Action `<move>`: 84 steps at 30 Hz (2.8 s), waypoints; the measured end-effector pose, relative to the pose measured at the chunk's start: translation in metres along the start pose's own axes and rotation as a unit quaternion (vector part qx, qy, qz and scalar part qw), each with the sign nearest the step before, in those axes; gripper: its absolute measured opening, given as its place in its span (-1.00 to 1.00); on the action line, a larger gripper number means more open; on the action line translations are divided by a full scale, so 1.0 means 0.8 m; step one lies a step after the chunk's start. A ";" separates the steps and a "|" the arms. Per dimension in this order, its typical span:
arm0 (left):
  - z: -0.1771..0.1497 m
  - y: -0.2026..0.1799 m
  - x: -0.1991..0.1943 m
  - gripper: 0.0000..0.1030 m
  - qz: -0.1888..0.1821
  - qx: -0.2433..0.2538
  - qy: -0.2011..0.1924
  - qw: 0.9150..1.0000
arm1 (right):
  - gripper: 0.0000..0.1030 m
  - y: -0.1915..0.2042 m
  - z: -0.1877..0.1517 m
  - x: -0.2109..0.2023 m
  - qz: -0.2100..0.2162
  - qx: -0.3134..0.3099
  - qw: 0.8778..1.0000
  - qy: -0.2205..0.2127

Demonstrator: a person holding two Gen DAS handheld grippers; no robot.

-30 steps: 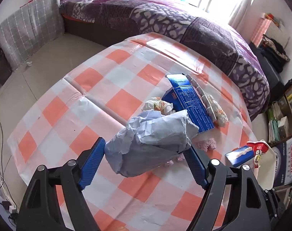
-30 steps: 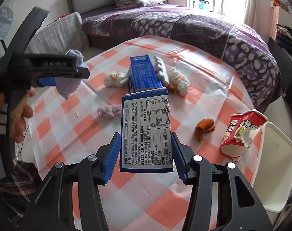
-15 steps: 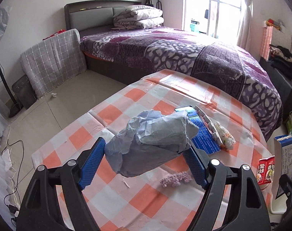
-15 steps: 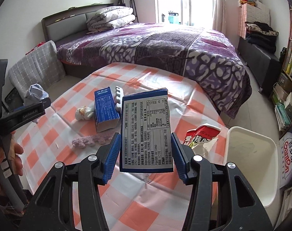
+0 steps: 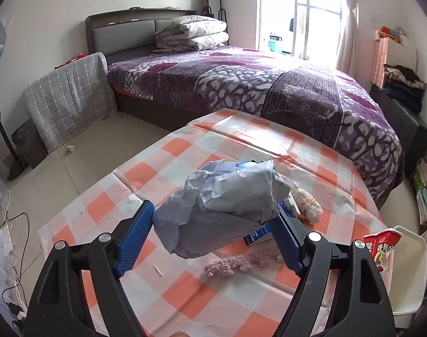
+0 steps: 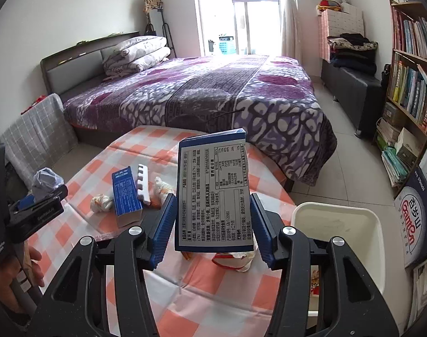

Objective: Collect trash
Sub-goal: 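Lift both held items and carry them toward the white bin, then open the left tool over the bin while the right tool releases the label box, then grasp the white bag with orange print using the left tool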

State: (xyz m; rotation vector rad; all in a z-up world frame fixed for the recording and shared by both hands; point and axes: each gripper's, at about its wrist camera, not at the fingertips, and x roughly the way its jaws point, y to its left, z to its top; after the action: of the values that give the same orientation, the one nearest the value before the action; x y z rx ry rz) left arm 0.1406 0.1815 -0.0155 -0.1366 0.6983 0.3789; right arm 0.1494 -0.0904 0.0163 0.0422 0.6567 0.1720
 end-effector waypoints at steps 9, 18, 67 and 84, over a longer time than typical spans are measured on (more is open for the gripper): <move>-0.004 -0.046 -0.006 0.53 -0.024 0.014 -0.007 1.000 | -0.04 -0.079 0.031 -0.013 -0.053 0.030 0.998 -0.014; -0.017 -0.097 -0.009 0.53 -0.050 0.031 -0.003 0.998 | -0.03 -0.179 0.030 0.001 -0.105 0.114 0.988 0.017; -0.037 -0.331 0.003 0.65 -0.282 0.164 0.175 0.929 | 0.86 -0.251 0.052 -0.016 -0.167 0.211 0.963 -0.012; 0.040 -0.090 0.151 0.65 -0.059 0.034 0.232 0.970 | 0.86 -0.109 0.063 0.137 -0.071 0.155 0.978 0.124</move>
State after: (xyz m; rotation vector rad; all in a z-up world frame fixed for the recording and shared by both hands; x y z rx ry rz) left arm 0.2722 0.1583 -0.0698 -0.2032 1.1595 0.2069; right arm 0.2785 -0.1565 -0.0179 0.2757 0.9285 -0.0667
